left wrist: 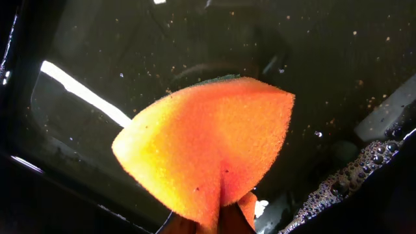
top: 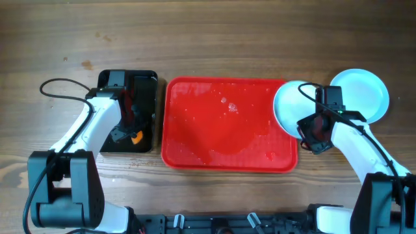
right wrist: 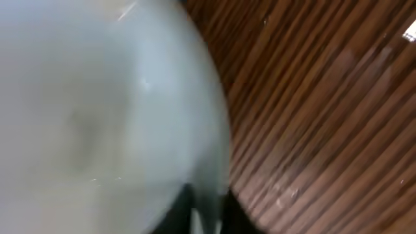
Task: Clean dirty plates on tray and stack at the side
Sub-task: 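Lower the plate onto the stack and open the right gripper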
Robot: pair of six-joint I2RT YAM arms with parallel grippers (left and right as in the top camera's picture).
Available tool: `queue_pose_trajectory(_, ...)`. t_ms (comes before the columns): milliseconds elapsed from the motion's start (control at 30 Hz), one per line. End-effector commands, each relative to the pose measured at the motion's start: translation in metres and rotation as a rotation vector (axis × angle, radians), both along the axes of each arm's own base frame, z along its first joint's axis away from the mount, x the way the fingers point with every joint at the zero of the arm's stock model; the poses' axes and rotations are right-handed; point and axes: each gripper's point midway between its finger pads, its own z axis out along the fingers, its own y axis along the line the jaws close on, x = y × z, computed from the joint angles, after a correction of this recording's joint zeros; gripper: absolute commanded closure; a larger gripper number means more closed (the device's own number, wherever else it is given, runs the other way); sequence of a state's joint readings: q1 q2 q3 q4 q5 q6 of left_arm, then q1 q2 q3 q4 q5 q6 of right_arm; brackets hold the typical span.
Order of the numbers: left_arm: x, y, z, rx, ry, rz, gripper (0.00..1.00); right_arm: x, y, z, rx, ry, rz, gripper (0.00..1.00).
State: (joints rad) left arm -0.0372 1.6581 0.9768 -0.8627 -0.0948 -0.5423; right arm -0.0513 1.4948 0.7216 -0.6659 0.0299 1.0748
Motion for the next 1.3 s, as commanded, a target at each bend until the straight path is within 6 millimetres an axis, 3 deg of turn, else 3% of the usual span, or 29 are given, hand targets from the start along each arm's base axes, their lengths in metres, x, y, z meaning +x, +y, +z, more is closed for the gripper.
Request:
queue_pose_trajectory(0,-0.001,0.0,-0.004,-0.008,0.009,-0.01,0.96,-0.043,0.02,-0.033,0.089,0.163,0.045,0.96)
queue_pose_trajectory(233,0.006,0.0,-0.003,-0.01,-0.021,-0.01,0.96,-0.041,0.012,-0.033,0.04,0.156,0.045,0.95)
queue_pose_trajectory(400,0.008,-0.003,-0.003,-0.025,-0.028,-0.011,0.96,-0.032,-0.016,-0.026,-0.132,0.148,0.108,0.95)
queue_pose_trajectory(500,0.008,-0.004,-0.003,-0.027,-0.029,-0.011,0.96,-0.009,-0.029,-0.006,-0.214,0.083,0.185,0.96)
queue_pose_trajectory(633,0.009,-0.004,-0.003,-0.028,-0.033,-0.011,0.96,0.023,-0.031,0.035,-0.247,-0.098,0.186,0.95)
queue_pose_trajectory(767,0.009,-0.004,-0.003,-0.028,-0.032,-0.011,0.96,0.04,-0.031,0.065,-0.262,-0.215,0.187,0.96)
queue_pose_trajectory(967,0.01,-0.004,-0.003,-0.028,-0.034,-0.008,0.96,0.049,-0.037,0.074,-0.273,-0.268,0.119,0.95)
queue_pose_trajectory(1267,0.013,-0.004,-0.003,-0.028,-0.047,-0.008,0.96,0.039,-0.103,0.076,-0.258,-0.288,-0.112,0.95)
